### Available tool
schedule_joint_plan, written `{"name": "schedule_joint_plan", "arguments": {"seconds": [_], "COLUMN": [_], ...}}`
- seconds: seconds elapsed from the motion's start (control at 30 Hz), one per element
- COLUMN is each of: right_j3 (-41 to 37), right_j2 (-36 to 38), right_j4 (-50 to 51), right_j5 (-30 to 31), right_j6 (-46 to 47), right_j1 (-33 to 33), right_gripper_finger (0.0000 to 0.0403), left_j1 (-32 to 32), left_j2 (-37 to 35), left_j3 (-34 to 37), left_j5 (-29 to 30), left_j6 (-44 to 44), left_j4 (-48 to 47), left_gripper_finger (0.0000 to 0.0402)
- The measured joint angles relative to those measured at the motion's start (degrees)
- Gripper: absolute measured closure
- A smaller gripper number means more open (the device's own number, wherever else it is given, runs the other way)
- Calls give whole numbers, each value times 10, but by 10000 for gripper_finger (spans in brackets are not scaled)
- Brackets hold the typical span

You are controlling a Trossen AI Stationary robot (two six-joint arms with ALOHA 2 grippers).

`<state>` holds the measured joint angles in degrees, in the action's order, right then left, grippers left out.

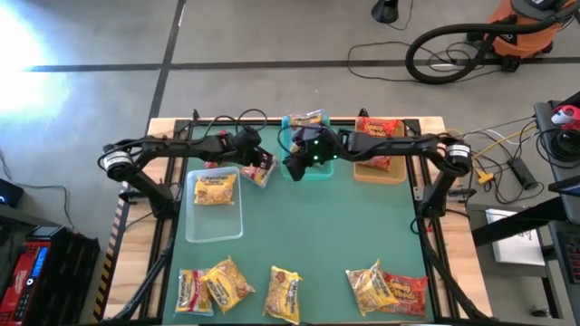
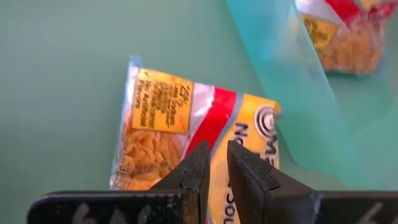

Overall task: Sort Maruchan noodles
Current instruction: Put the top blue noodle pack into the blue bin

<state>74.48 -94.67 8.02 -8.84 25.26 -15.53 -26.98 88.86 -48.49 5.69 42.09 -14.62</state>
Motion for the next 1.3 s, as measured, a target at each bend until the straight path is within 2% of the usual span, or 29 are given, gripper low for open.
{"name": "schedule_joint_plan", "arguments": {"seconds": [0.1, 0.43, 0.83, 1.13, 1.3], "right_j3": [0, 0, 0, 0, 0], "right_j2": [19, 56, 55, 55, 55], "right_j4": [-1, 3, 8, 7, 7], "right_j5": [0, 0, -2, -1, -1], "right_j6": [-4, -3, 3, 3, 3], "right_j1": [0, 0, 8, 9, 10], "right_gripper_finger": [323, 323, 323, 323, 323], "left_j1": [1, 2, 33, 40, 51], "left_j2": [0, 0, 0, 1, 37], "left_j3": [0, 1, 1, 2, -5], "left_j5": [24, 42, 39, 73, 70], "left_j6": [18, 39, 39, 25, 28], "left_j4": [-5, -11, -27, -34, -35], "left_gripper_finger": [363, 363, 363, 363, 363]}}
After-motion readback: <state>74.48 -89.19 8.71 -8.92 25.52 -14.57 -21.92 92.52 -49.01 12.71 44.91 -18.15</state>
